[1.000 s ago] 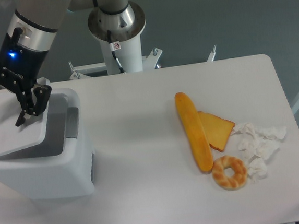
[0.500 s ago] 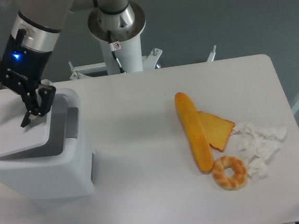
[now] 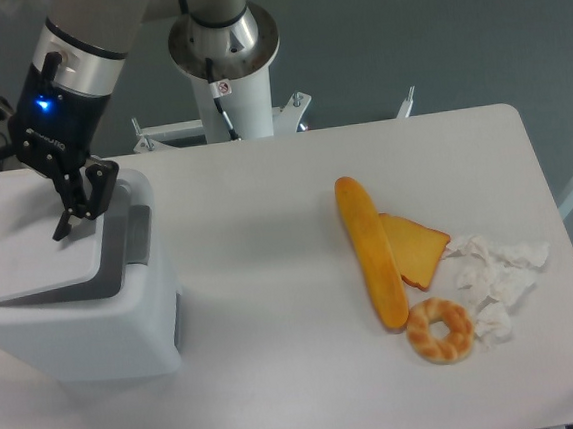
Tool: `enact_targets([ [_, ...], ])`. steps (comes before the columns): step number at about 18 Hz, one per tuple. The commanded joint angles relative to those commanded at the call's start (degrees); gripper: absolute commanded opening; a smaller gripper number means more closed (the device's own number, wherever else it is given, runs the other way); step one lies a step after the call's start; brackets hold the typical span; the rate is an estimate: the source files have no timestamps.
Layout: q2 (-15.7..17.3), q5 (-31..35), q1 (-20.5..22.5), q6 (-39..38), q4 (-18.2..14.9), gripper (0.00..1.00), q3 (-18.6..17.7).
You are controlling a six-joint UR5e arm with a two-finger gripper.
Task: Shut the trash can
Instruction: 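Press the gripper down on the lid to seat it shut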
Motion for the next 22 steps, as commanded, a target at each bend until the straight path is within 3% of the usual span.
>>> enact_targets([
  [22,0.00,0.88,-0.26,0.61,0.09,1.00,0.00],
])
